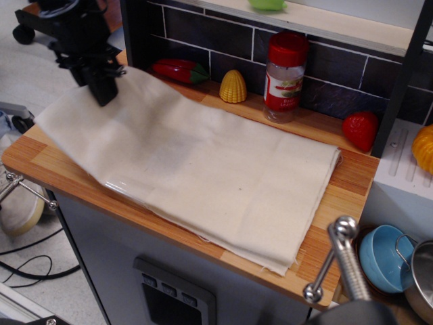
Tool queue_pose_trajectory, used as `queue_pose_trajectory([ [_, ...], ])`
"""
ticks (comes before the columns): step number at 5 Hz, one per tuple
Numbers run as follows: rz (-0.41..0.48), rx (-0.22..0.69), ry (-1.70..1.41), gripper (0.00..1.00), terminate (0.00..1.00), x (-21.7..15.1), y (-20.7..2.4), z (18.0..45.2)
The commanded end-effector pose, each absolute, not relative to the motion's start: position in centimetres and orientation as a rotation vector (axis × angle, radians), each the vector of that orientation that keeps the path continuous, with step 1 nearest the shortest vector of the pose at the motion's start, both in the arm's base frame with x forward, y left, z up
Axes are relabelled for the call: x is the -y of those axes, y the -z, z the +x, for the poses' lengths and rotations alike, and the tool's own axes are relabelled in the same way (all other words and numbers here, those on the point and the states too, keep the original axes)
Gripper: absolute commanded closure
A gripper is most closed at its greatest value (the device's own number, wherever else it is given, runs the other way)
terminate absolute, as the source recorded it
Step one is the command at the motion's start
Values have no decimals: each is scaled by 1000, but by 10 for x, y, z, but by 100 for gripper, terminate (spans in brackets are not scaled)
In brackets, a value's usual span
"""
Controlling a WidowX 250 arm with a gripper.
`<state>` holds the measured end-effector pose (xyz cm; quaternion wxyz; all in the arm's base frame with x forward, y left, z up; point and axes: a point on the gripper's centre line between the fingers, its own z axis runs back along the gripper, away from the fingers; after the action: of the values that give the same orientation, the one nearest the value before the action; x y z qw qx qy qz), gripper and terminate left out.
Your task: Fold cloth in half
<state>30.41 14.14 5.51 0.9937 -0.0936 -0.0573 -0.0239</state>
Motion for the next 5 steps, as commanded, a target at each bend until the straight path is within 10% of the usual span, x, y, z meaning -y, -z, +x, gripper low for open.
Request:
queue_pose_trajectory([
  [1, -157, 212, 43, 100, 0, -105, -97, 317],
  [5, -238, 228, 7, 100, 0, 0, -108, 314],
])
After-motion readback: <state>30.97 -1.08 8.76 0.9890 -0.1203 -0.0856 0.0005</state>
